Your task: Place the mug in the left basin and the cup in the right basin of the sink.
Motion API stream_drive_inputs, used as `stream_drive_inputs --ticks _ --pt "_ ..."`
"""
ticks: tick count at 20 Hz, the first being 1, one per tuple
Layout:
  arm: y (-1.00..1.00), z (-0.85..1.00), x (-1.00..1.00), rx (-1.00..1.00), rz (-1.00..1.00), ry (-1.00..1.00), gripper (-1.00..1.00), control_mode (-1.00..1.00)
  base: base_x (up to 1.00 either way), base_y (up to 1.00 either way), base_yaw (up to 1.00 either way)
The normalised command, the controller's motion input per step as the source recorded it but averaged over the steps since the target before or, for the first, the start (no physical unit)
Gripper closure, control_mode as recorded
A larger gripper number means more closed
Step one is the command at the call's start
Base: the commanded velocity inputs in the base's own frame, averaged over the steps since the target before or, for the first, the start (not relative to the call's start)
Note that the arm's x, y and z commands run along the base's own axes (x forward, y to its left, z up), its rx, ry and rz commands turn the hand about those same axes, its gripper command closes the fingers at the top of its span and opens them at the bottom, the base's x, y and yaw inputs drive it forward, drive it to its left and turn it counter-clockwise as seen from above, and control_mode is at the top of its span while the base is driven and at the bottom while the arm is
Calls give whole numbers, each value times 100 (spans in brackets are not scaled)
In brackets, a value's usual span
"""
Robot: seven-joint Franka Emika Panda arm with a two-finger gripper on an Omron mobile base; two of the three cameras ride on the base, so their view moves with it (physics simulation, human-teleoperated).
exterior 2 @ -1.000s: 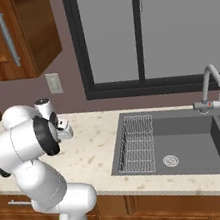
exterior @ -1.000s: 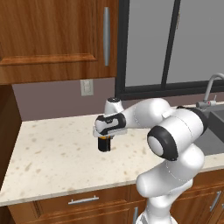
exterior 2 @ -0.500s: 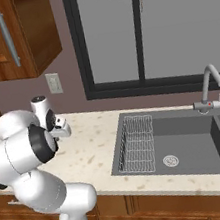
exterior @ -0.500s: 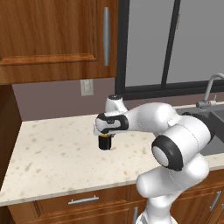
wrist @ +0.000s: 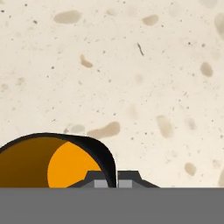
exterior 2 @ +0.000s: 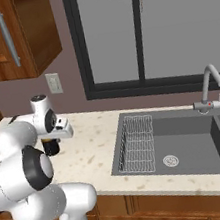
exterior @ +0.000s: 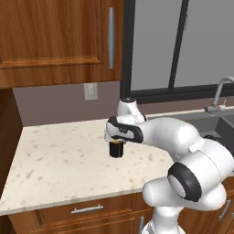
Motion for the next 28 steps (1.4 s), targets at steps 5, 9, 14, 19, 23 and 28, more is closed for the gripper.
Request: stream_drive_inputs --ticks 5,9,14,19,23,28 --pt "-39 19 -41 0 0 0 100 -100 0 0 0" --pt "-33 24 -35 0 0 0 100 -100 0 0 0" --pt "-17 33 -22 0 0 0 100 -100 0 0 0" --pt "-19 25 -17 0 0 0 100 -100 0 0 0" --pt "-18 29 -13 0 0 0 100 -100 0 0 0" --pt "-14 36 -6 0 0 0 100 -100 0 0 0"
